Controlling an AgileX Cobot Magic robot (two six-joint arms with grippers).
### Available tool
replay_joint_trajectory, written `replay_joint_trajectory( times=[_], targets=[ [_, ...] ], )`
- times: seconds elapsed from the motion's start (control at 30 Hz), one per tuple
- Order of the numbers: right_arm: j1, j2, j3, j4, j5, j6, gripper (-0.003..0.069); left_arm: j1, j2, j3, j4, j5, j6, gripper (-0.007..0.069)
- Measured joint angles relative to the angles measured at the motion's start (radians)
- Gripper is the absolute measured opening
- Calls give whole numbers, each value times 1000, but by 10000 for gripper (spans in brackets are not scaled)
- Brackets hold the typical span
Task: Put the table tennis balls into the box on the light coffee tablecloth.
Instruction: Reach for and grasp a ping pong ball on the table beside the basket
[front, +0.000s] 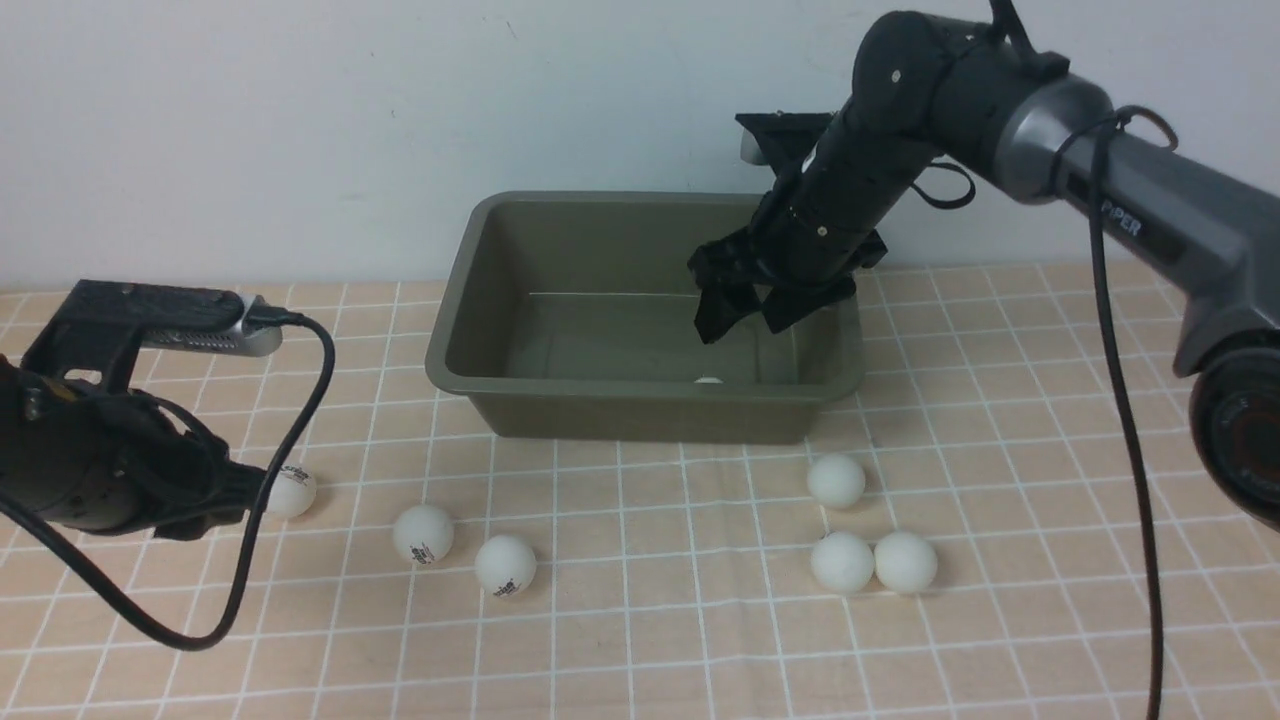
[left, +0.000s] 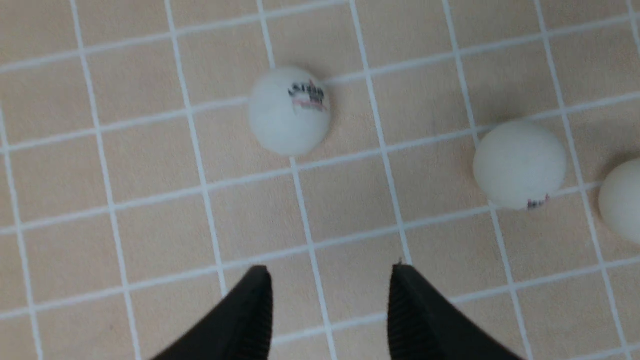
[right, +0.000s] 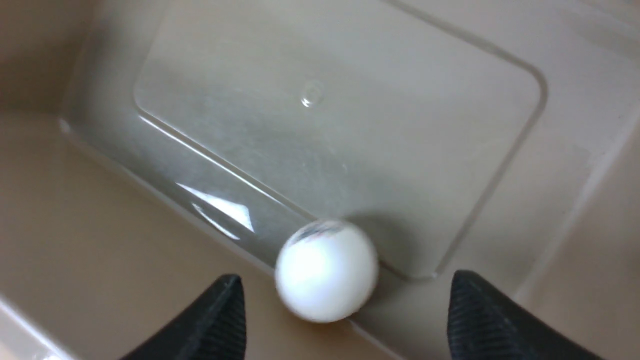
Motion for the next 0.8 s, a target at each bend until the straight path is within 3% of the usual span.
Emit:
replay_joint_trajectory(
  times=[0.07, 0.27, 0.53, 0.8],
  targets=[
    [-12, -32, 0, 2, 1, 0, 490, 0, 13, -6, -5, -57, 7, 351],
    [-88, -205, 0, 9, 6, 1, 490, 0, 140, -91, -12, -101, 7, 457],
    [-227, -546, 18, -6, 10, 19, 490, 0, 387, -315, -18, 6, 8, 469],
    [-236, -806, 285, -86, 28, 19, 490, 0, 502, -432, 22, 119, 4, 469]
  ],
)
